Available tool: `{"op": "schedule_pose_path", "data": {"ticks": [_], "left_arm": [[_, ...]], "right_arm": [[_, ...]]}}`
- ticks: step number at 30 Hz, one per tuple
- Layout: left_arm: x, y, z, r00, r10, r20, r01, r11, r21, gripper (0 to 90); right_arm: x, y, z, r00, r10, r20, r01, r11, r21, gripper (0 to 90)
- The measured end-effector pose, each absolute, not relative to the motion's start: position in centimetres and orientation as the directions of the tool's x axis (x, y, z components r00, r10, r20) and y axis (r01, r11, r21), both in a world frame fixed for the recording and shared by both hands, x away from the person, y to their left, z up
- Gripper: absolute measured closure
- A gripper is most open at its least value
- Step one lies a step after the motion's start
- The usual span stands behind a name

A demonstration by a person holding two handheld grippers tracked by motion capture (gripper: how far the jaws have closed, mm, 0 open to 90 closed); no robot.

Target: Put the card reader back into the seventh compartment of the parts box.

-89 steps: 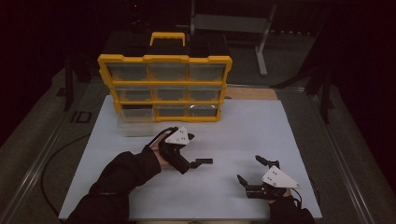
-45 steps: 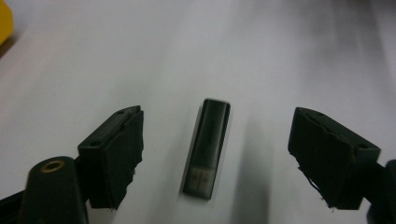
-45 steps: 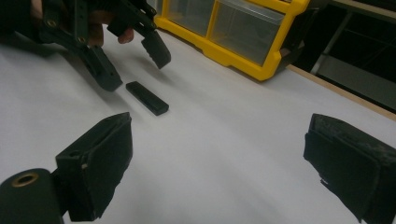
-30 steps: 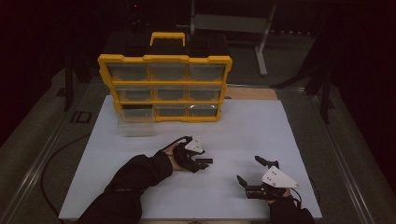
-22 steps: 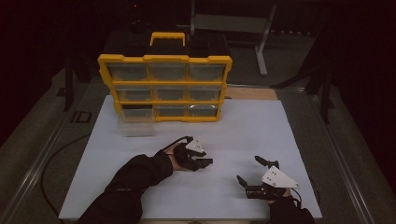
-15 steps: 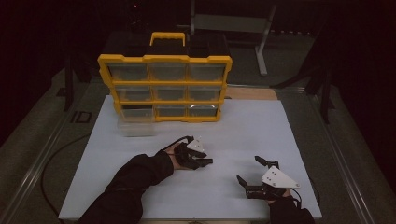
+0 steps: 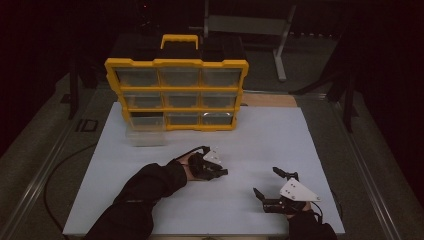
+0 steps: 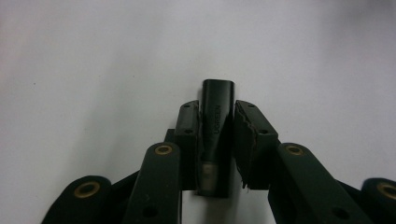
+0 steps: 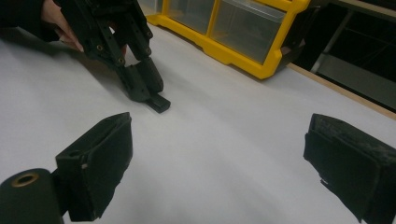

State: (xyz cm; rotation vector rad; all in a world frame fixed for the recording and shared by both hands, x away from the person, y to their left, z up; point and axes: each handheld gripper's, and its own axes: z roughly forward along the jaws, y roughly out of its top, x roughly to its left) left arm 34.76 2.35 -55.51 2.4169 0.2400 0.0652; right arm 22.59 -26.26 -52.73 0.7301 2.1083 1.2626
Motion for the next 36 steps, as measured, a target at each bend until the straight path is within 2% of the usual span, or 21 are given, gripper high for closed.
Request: {"op": "schedule_pose_path", "data": {"ticks": [17, 23, 36], "left_arm": [[34.7, 1.9, -55.0, 0.982, 0.19, -0.005, 0.152, -0.77, 0.62, 73.3], [34.9, 2.3, -54.2, 0.982, 0.187, -0.031, 0.166, -0.766, 0.621, 73.3], [34.4, 3.5, -51.8, 0.984, 0.176, -0.006, 0.142, -0.776, 0.615, 73.2]], "right_arm": [[22.6, -26.3, -52.7, -0.689, 0.699, -0.191, 0.162, 0.405, 0.9, 8.0], [22.6, -26.3, -52.7, -0.688, 0.702, -0.187, 0.164, 0.4, 0.902, 8.0], [22.6, -26.3, -52.6, -0.686, 0.702, -0.19, 0.161, 0.401, 0.902, 8.0]]}}
